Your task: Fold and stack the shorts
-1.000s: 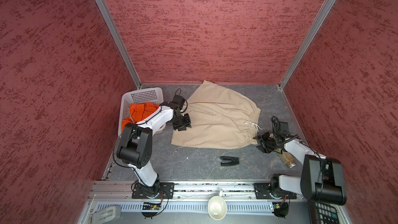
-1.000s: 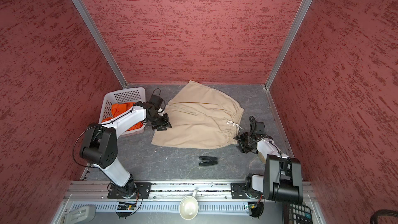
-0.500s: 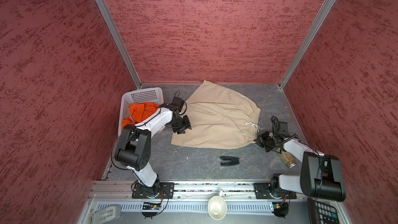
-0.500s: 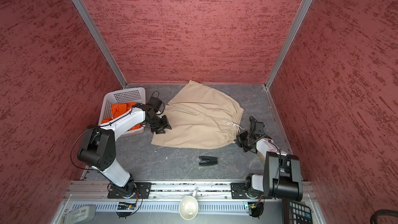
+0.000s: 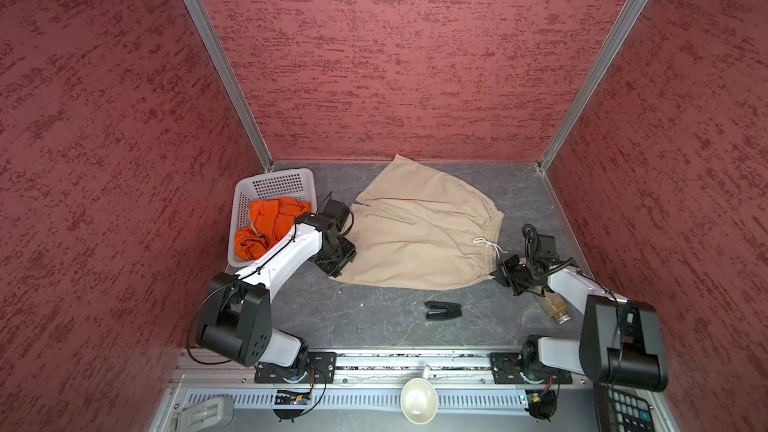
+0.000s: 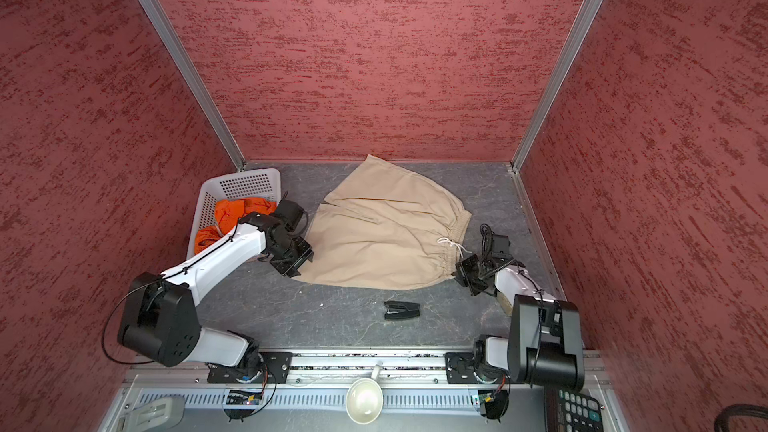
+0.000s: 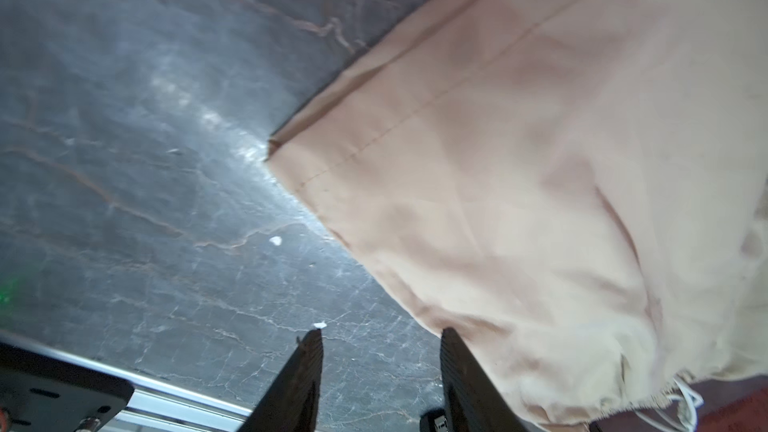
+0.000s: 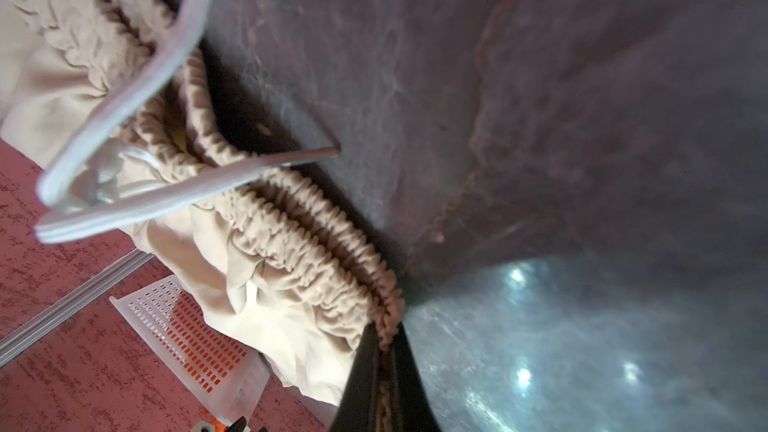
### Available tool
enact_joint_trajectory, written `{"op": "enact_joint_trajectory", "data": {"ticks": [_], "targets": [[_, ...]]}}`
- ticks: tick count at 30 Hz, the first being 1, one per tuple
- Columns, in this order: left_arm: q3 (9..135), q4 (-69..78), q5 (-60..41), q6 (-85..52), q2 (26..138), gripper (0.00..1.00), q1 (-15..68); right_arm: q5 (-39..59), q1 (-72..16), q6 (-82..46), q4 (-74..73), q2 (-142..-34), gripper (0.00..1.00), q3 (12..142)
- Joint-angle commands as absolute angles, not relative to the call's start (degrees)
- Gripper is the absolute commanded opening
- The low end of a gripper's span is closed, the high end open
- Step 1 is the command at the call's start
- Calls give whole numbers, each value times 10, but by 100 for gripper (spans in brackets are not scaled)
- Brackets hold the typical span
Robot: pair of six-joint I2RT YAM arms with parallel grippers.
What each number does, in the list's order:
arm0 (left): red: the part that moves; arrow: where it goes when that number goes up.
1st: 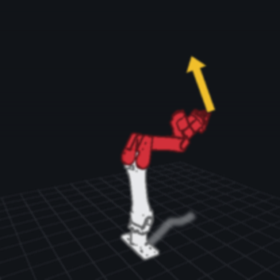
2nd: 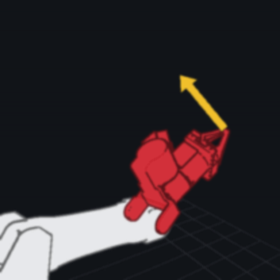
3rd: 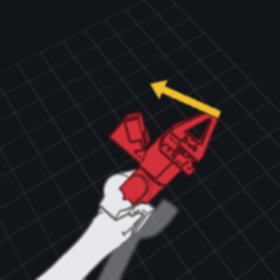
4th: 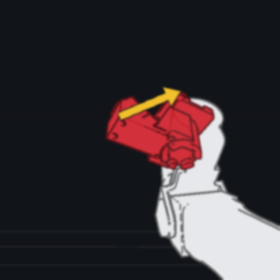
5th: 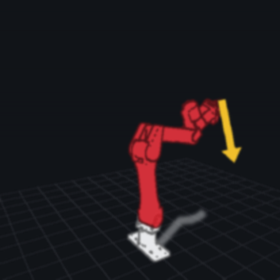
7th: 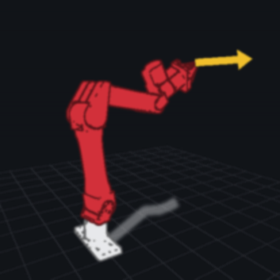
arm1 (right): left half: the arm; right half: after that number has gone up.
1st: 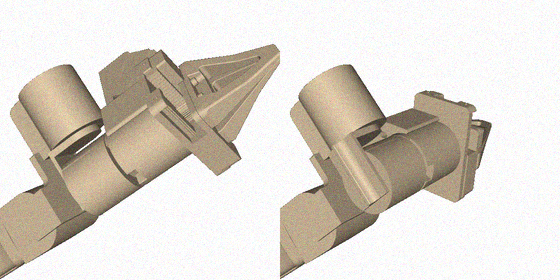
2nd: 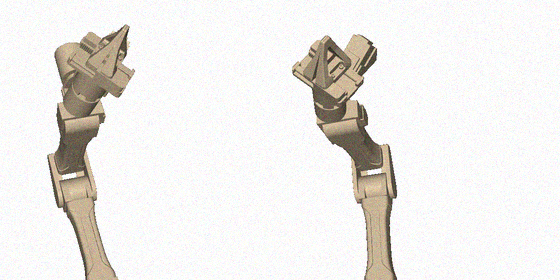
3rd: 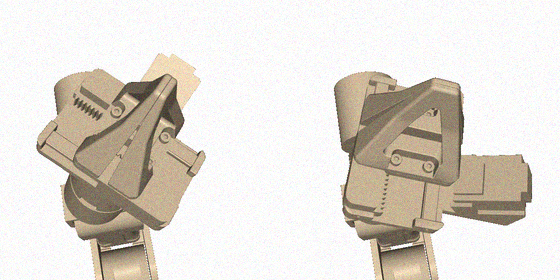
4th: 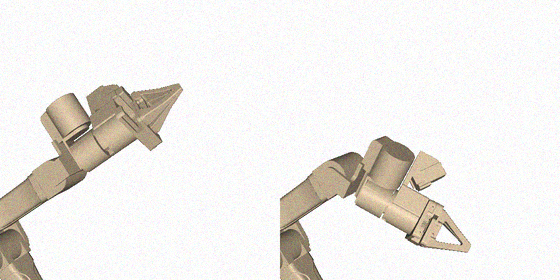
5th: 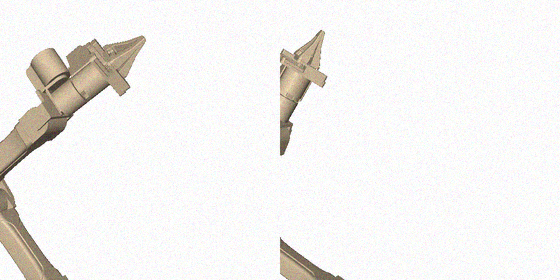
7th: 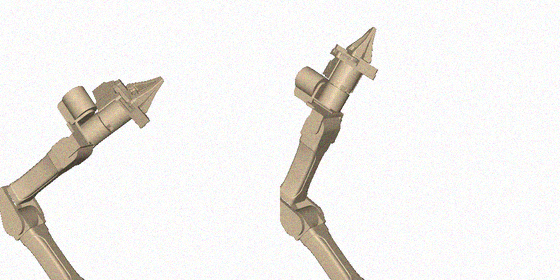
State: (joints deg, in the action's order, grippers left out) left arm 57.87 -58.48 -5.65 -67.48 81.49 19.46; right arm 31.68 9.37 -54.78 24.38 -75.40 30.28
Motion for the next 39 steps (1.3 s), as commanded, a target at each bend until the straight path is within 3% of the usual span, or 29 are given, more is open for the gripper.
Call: {"op": "enact_joint_trajectory", "data": {"ticks": [1, 12, 34, 39], "targets": [[547, -586, 28, -768, 779, 48, 199, 307, 92, -524, 271, -762, 5, 328], [453, -492, 68, -806, 764, 46, 202, 313, 92, -529, 255, -754, 5, 315], [433, -408, 71, -787, 848, 37, 201, 315, 92, -530, 266, -728, 5, 298], [428, -417, 79, -782, 847, 21, 202, 313, 93, -529, 272, -721, 5, 298]]}}
